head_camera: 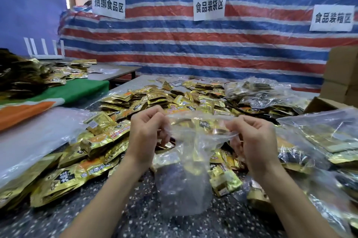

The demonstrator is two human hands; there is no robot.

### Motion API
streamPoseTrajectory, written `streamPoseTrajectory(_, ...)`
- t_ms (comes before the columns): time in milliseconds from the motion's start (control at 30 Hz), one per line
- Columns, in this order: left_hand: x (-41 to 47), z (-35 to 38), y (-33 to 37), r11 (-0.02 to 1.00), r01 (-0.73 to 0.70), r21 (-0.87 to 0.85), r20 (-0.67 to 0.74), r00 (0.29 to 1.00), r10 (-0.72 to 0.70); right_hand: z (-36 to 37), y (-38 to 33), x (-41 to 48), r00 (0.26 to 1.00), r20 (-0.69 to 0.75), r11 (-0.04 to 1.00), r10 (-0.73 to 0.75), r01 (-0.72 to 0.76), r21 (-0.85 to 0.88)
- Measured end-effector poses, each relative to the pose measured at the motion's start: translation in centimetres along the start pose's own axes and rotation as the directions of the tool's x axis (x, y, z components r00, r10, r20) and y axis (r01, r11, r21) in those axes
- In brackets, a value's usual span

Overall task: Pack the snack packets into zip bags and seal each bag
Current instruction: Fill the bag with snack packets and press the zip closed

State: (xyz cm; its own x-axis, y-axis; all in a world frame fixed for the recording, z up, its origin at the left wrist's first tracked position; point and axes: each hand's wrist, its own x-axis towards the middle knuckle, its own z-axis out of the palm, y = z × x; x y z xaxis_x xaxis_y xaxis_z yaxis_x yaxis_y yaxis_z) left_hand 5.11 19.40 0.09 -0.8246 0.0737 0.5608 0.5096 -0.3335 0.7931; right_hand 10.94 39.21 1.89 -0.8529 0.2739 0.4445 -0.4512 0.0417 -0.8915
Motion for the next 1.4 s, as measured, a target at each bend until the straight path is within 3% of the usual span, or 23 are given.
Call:
streamPoseTrajectory(133,-0.3,0.3,0.4,0.993,-0.093,0.070,-0.034,0.995,0.095,0.1,0.1,0.0,0.998,0.061,0.998,0.013,-0.017,0.068)
streamPoseTrajectory(267,-0.2,0.2,1.3,0.993,-0.111,0.039,-0.058,0.992,0.113,-0.4,-0.6,0.0,0.866,0.492,0.911,0.085,-0.268,0.314)
streamPoseTrajectory(300,-0.1,0.2,1.4,0.994,-0.102,0.025,-0.060,0.993,0.104,-0.4,-0.5,0.1,0.866,0.491,0.900,0.097,-0.286,0.328)
streamPoseTrajectory(367,-0.1,0.3,1.4,0.996,-0.094,0.010,-0.052,0.994,0.094,-0.3,0.7,0.2,0.954,0.281,0.967,0.101,-0.160,0.196)
streamPoseTrajectory(433,-0.2,0.4,1.3,0.996,-0.087,0.031,-0.031,0.996,0.088,0.0,2.2,0.4,0.999,0.031,0.972,-0.036,0.043,-0.231)
streamPoseTrajectory(500,-0.3,0.4,1.2,0.992,-0.092,0.083,-0.012,0.996,0.093,0.5,3.3,0.2,0.990,0.134,0.753,-0.052,0.127,-0.645)
streamPoseTrajectory(567,-0.5,0.5,0.9,0.986,-0.107,0.124,0.002,0.994,0.108,0.9,4.8,-0.1,0.962,0.245,0.587,0.121,0.130,-0.799)
streamPoseTrajectory(667,-0.6,0.6,0.5,0.981,-0.120,0.155,0.015,0.993,0.120,1.5,5.5,-0.3,0.926,0.236,0.493,0.295,0.064,-0.868)
streamPoseTrajectory(800,-0.4,0.5,0.1,0.980,-0.119,0.157,0.015,0.993,0.118,1.4,5.4,0.0,0.872,0.303,0.447,0.385,0.111,-0.888)
streamPoseTrajectory(900,-0.3,0.4,0.0,0.977,-0.132,0.166,0.005,0.991,0.133,1.3,5.6,0.0,0.913,0.267,0.453,0.309,0.106,-0.885)
streamPoseTrajectory(1033,-0.3,0.3,0.0,0.971,-0.145,0.191,-0.038,0.987,0.155,1.4,5.8,0.3,0.970,0.204,0.544,0.132,0.101,-0.833)
streamPoseTrajectory(1133,-0.2,0.3,0.0,0.969,-0.148,0.197,-0.045,0.986,0.160,1.5,5.2,0.3,0.947,0.250,0.526,0.200,0.112,-0.843)
streamPoseTrajectory(1233,-0.2,0.2,-0.1,0.969,-0.153,0.192,-0.045,0.985,0.164,1.9,4.9,0.0,0.932,0.259,0.592,0.253,0.062,-0.804)
streamPoseTrajectory(1300,-0.2,0.2,-0.2,0.970,-0.157,0.188,-0.052,0.984,0.169,2.0,5.0,0.0,0.979,0.177,0.606,0.100,0.081,-0.791)
streamPoseTrajectory(1400,-0.1,0.3,-0.1,0.971,-0.153,0.183,-0.052,0.985,0.165,1.5,5.0,0.8,0.982,-0.002,0.445,-0.190,0.084,-0.892)
